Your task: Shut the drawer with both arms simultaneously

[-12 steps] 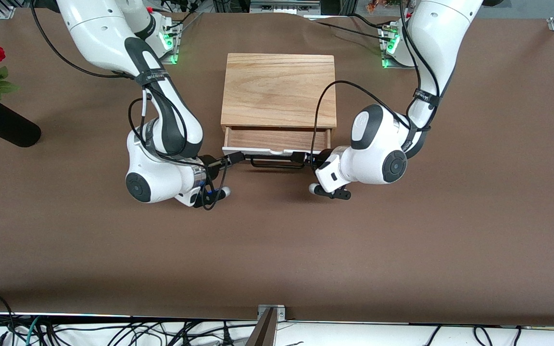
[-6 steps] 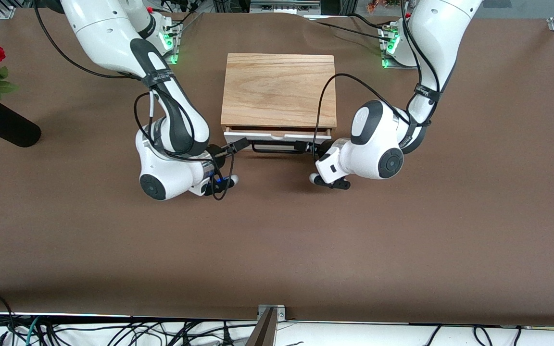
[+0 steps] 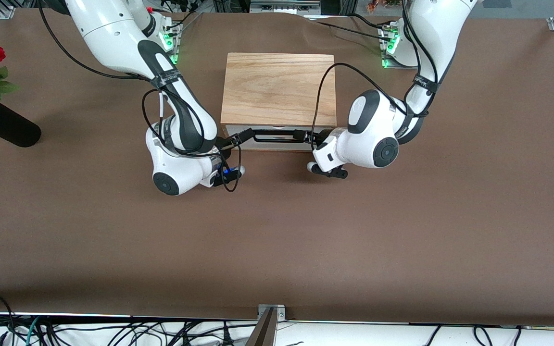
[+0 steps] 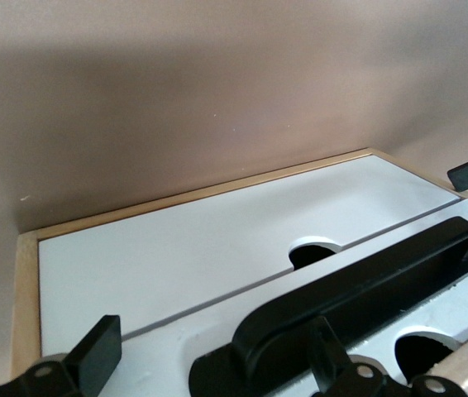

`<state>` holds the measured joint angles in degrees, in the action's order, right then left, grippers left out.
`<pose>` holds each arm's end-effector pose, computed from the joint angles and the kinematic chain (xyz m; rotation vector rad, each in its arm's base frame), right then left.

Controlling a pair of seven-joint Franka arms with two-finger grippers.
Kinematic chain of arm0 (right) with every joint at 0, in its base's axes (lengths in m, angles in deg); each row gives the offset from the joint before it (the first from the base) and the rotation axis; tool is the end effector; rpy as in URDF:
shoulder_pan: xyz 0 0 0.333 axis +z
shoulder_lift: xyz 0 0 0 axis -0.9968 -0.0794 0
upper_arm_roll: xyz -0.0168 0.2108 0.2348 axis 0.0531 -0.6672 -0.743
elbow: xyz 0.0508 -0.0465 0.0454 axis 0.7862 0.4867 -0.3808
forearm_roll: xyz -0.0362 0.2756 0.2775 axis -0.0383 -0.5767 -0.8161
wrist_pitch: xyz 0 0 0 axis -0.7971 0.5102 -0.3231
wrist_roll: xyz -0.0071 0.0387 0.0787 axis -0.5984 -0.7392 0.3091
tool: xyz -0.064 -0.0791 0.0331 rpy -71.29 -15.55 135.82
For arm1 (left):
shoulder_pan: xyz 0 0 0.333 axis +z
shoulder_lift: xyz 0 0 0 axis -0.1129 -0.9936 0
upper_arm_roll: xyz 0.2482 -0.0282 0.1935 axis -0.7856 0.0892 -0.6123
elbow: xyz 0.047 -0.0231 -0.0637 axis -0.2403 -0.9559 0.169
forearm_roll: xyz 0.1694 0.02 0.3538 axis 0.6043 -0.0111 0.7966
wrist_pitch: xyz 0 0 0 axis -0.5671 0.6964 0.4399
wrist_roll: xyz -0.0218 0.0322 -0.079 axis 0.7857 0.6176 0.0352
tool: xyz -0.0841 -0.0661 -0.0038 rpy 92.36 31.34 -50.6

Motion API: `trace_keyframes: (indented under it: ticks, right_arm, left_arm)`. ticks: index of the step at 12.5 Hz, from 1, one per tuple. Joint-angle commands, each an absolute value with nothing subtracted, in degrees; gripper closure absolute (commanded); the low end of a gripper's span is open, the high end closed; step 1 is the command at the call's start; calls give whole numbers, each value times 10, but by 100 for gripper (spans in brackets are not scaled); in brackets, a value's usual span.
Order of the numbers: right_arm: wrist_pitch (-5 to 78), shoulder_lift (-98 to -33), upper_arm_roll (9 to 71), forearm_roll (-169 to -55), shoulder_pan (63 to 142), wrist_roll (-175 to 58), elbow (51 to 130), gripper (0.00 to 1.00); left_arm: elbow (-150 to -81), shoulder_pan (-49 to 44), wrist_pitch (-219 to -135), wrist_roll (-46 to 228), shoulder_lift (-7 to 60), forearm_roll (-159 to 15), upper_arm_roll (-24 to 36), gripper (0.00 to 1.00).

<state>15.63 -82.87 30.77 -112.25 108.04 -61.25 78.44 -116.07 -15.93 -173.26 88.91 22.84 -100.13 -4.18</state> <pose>0.5584 0.3390 0.2298 -2.4116 -0.4124 0.8669 0.5321 -0.3510 0.2719 2.5599 -0.1270 -0.6141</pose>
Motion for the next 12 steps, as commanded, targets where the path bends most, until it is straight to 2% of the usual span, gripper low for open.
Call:
trace_keyframes:
  ticks: [1,4,8,10,12]
  right_arm:
    - [124,-817,307,-1141,1052,-625,776,0]
    - [127,-816,309,-1138,1022,-625,735,0]
    - [133,-814,312,-1123,975,-634,693,0]
    - [131,-796,322,-1071,956,-670,676,0]
    - [131,-751,349,-1016,955,-705,676,0]
  left_arm:
    - [-1207,-158,-1699,887,280,-1017,-30,0]
    - [-1183,-146,-1699,885,278,-1007,-33,0]
    - [-1081,-82,-1697,884,279,-927,-38,0]
    - [-1048,-71,-1697,884,280,-866,-43,0]
    - [-1025,-57,-1682,885,287,-769,-49,0]
